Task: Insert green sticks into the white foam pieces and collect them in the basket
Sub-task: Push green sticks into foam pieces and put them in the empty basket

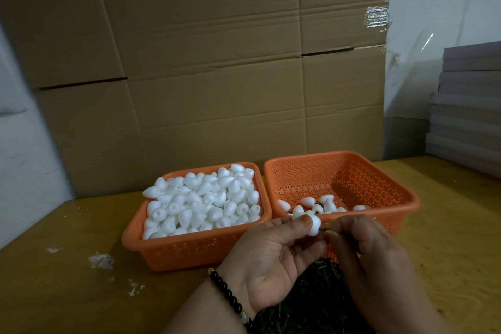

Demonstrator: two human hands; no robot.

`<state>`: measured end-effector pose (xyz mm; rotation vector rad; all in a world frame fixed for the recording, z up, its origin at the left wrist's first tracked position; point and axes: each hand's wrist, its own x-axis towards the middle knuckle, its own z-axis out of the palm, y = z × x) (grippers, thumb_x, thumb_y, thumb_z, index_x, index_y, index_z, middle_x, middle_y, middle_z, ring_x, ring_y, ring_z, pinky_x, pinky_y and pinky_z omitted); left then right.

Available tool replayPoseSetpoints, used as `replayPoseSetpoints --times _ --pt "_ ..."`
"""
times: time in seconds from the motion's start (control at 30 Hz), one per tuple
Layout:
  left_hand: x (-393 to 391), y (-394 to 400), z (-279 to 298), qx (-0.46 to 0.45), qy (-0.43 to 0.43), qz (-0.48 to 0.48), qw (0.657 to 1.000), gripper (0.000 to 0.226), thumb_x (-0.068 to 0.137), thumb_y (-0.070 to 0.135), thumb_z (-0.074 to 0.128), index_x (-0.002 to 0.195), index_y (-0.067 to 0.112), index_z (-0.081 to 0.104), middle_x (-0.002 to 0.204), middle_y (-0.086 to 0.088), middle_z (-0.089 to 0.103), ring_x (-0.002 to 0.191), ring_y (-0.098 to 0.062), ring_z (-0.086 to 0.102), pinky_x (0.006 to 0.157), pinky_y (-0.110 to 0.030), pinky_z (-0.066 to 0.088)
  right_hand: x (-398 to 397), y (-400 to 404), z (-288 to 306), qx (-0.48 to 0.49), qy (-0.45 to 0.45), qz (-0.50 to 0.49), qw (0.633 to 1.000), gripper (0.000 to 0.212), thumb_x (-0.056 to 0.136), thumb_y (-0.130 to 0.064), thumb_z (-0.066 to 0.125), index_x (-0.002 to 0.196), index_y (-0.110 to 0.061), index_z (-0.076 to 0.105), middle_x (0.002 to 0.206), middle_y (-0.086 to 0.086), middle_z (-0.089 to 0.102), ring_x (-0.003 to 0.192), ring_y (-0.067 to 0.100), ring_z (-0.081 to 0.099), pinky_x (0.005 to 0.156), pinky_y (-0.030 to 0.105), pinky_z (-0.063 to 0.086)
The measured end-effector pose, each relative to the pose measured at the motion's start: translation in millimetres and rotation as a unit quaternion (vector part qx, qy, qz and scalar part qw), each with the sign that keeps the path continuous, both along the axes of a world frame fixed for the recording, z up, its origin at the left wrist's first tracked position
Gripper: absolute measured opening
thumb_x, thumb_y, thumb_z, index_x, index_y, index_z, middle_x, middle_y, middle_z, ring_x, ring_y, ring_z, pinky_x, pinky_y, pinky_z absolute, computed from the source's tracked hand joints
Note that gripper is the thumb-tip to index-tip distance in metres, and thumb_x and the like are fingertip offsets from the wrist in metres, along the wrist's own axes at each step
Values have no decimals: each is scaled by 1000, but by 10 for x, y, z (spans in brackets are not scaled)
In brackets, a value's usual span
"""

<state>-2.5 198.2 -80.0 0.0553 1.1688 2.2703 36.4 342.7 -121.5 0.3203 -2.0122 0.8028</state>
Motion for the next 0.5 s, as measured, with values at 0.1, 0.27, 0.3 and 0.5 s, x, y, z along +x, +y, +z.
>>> replayPoseSetpoints --times 0.1,0.27,0.3,0.5 --pt "-4 8 -11 4 -6 3 1000 31 63 -1 71 92 -6 62 90 -17 72 72 -21 72 57 -29 58 -14 7 -21 3 0 -3 1000 5 83 -13 65 83 -18 64 83 -19 55 79 -9 53 67 0 37" --pt "-4 19 -26 5 -7 12 1000 32 60 -1 72 90 -5 61 88 -17 73 70 -21 73 57 -28 57 -24 6 -44 -4 -8 -2 1000 5 83 -13 65 82 -17 64 81 -16 57 77 -7 53 66 1 37" --pt "-6 19 -26 5 -7 12 1000 32 61 -1 71 91 -5 61 88 -17 73 70 -21 73 57 -28 57 -23 5 -45 -5 -9 -1 1000 4 81 -13 64 82 -17 64 81 -16 57 78 -6 53 66 1 37" --pt "-4 26 -35 3 -6 12 1000 30 63 -1 70 92 -5 62 90 -17 73 72 -21 73 59 -29 58 -36 13 -55 -10 -17 7 1000 3 82 -14 63 82 -17 63 81 -15 58 77 -3 55 64 4 39"
